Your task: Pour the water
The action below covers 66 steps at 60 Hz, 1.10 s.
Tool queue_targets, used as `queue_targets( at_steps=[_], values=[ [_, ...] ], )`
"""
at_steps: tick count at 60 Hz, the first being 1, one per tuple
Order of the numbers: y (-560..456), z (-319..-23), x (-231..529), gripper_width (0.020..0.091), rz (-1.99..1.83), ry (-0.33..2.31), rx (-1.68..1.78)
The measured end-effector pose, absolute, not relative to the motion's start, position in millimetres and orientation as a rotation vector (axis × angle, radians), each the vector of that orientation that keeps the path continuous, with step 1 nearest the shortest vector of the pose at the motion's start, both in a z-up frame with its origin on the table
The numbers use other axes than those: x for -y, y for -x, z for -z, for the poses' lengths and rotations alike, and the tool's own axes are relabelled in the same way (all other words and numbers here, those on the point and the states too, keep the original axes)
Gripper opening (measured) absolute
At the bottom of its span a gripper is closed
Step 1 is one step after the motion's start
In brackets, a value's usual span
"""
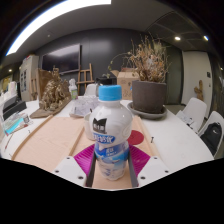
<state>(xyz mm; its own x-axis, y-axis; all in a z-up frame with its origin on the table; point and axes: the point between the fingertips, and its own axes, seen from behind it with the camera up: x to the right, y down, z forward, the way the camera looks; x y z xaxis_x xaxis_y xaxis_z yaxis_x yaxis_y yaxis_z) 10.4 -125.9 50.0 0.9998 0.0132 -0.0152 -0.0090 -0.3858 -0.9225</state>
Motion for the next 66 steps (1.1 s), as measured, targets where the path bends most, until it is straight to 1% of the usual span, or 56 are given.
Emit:
queue_targets(
  at_steps=[5,7,11,12,13,19,22,27,36,41,47,53,59,66],
  values=[
    [-10,-51,123,0.0453,0.0,1.95,-0.004],
    [-12,-51,122,0.0413,0.017,1.943,-0.008],
    [-11,-51,122,0.0366,0.04,1.942,-0.013],
    [-10,-51,122,0.0364,0.046,1.944,-0.015],
    [-10,-52,122,0.0345,0.052,1.947,-0.013],
    [-8,-52,124,0.0345,0.069,1.966,-0.013],
    [-11,-59,124,0.0345,0.094,1.97,-0.014],
    [-16,-81,120,0.0346,0.146,1.963,-0.006],
    [-57,-129,95,0.0345,0.372,1.942,0.07],
    [-85,-151,72,0.0345,0.547,1.92,0.168],
    [-102,-170,41,0.0347,0.801,1.863,0.342],
    [-111,-179,11,0.0346,1.049,1.761,0.566],
    [-110,-174,-12,0.0346,1.252,1.658,0.806],
    [-98,-170,-35,0.0344,1.455,1.474,1.067]
  ],
)
